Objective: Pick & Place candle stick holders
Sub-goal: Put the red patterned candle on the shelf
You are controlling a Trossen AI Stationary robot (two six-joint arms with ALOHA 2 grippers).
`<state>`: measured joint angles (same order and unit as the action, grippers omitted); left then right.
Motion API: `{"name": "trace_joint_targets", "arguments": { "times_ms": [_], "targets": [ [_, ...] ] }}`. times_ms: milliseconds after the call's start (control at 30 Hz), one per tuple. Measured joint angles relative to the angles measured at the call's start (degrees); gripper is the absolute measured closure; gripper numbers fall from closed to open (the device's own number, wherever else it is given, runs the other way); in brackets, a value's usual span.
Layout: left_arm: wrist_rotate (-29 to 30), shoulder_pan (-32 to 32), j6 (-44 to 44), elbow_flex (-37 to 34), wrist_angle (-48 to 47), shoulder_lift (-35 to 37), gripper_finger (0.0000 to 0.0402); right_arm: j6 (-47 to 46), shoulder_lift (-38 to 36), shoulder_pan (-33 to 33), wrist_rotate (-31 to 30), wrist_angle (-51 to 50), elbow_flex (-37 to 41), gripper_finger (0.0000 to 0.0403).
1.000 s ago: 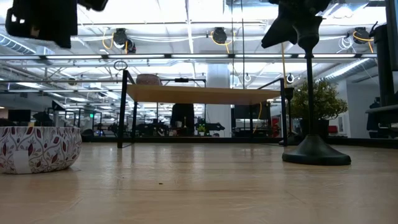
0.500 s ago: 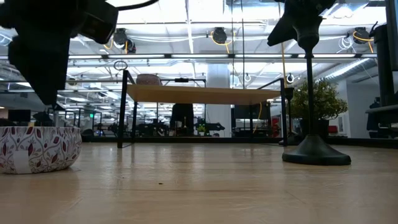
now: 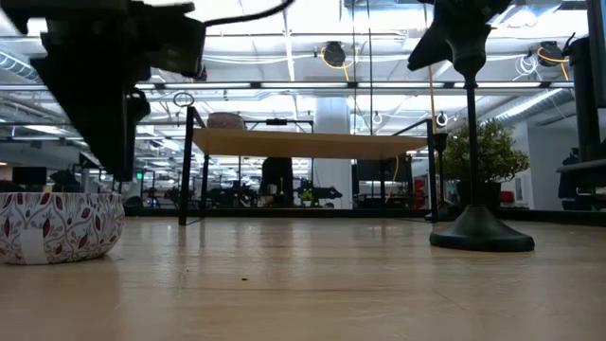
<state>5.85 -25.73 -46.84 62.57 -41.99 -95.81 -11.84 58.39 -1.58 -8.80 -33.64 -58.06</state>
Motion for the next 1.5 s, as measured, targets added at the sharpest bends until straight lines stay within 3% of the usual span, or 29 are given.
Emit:
{"name": "trace_joint_targets", "arguments": {
  "times_ms": [633,767,1033,1500],
  "targets": [
    [-6.36,2.23,15.27,0.13,4.73,-6.1,0.019,1.01,0.02,0.0,-0.07,-2.89,0.0,0.032],
    [-8.68,3.26,15.87,0.12,5.84,-6.25,0.0228,0.72,0.02,0.0,-0.09,-3.07,0.0,0.0323],
    [-8.86,3.66,17.85,-0.11,6.3,-6.53,0.0387,0.59,0.02,0.0,-0.11,-3.09,0.0,0.0325],
    [-13.04,4.01,15.66,-0.09,7.78,-6.49,0.0399,0.11,0.02,0.0,-0.13,-3.06,0.0,0.0326]
  ]
}}
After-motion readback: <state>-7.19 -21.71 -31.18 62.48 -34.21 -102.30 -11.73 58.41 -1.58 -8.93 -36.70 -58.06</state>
